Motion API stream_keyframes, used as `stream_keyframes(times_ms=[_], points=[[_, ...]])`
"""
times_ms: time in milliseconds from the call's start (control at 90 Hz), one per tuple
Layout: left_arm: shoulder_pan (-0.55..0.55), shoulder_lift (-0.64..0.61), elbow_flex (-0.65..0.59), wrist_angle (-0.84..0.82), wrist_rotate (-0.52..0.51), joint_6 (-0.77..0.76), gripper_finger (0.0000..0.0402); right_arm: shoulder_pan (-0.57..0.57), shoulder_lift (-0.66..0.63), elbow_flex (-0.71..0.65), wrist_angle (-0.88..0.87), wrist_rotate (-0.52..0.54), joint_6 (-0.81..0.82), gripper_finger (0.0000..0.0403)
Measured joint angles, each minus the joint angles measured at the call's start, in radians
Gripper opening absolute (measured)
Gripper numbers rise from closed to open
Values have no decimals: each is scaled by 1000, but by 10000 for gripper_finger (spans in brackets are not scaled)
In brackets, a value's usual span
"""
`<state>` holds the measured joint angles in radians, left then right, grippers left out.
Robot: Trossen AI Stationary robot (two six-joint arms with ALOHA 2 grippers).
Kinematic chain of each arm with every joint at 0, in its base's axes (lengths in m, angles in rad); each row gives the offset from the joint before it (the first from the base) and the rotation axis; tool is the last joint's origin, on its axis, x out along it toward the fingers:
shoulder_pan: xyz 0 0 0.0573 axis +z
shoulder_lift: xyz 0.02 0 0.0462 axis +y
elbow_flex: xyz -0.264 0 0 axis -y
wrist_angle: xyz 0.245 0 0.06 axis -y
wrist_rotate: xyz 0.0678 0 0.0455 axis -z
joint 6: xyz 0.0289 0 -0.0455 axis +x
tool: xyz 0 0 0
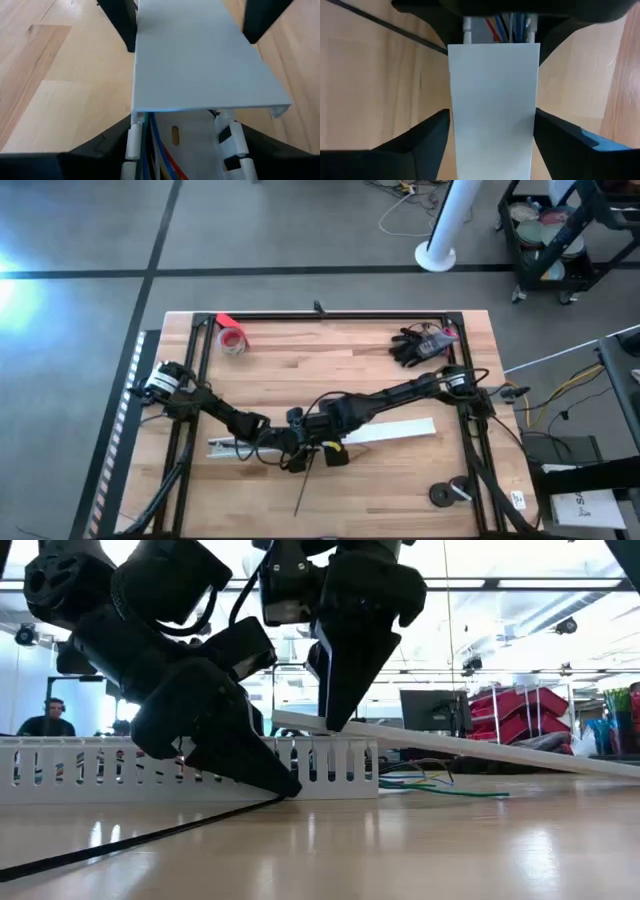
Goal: Ziptie cables
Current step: Close the cable duct
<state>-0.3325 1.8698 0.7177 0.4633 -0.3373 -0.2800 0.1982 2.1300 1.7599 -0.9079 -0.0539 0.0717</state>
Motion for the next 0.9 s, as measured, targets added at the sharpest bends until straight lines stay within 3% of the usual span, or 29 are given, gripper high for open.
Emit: stream_keyframes(times_ms=[278, 444, 611, 900], points=[[0, 0, 0, 0, -2, -1, 233, -2, -2, 0, 0, -29, 6, 330], [1, 0, 0, 0, -2, -2, 234, -4, -2, 0, 0, 4, 5, 336], [1, 0, 0, 0, -2, -2, 235, -4, -2, 0, 1, 13, 2, 304], [1, 0, 0, 1, -2, -1, 236, -4, -1, 0, 2, 28, -12, 203]])
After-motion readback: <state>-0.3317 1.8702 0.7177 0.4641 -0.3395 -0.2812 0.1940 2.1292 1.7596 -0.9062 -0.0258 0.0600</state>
